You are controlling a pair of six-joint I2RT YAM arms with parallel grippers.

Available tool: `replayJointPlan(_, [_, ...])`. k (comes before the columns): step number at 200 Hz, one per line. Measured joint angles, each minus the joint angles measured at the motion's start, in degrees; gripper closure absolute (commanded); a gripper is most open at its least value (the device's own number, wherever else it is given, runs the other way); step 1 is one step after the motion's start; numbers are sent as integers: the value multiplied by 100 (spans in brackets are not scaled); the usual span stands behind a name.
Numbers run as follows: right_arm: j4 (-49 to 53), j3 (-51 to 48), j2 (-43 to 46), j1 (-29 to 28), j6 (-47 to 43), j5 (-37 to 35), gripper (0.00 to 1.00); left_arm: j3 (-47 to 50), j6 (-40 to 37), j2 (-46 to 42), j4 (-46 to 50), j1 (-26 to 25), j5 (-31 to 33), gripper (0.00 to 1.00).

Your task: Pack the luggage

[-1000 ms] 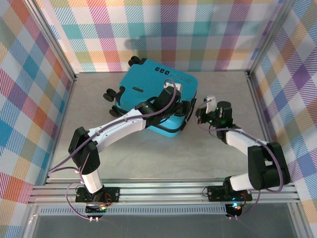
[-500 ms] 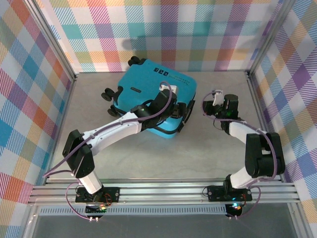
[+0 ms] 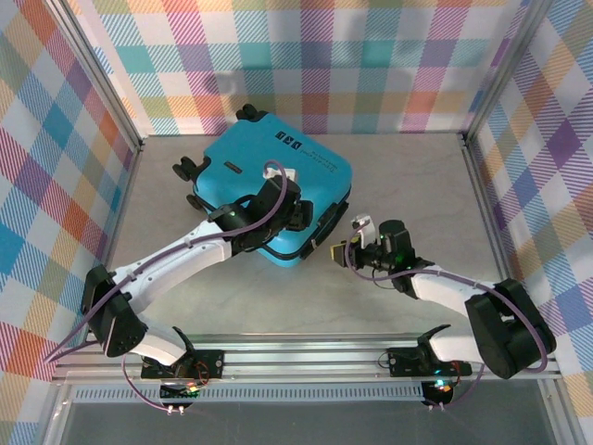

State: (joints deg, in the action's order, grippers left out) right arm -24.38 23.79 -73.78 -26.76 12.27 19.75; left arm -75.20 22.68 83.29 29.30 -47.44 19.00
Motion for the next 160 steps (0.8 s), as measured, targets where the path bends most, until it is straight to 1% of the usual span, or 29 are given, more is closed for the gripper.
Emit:
replayJointPlan(26, [-70,52,-160,-319,-138,-94,50,-85,-74,-92,343,13,-72,29])
replayJointPlan(64, [-304,243,-688,-730,-352,-302,51,-592,-251,-28,398,-17,-184,28])
replayJointPlan(86, [-352,389,-920,-791,-450,-374,51,-970,-321,129,352,-55,-190,28])
replayJointPlan(110, [-444,494,-1069,-815,-549,-450,51,-1316,-407,487,291,-70,-197,28])
replayJointPlan(160, [-479,730,-1408,-811,-675,-411,53,-1375,-424,1158,166,-81,-199,28])
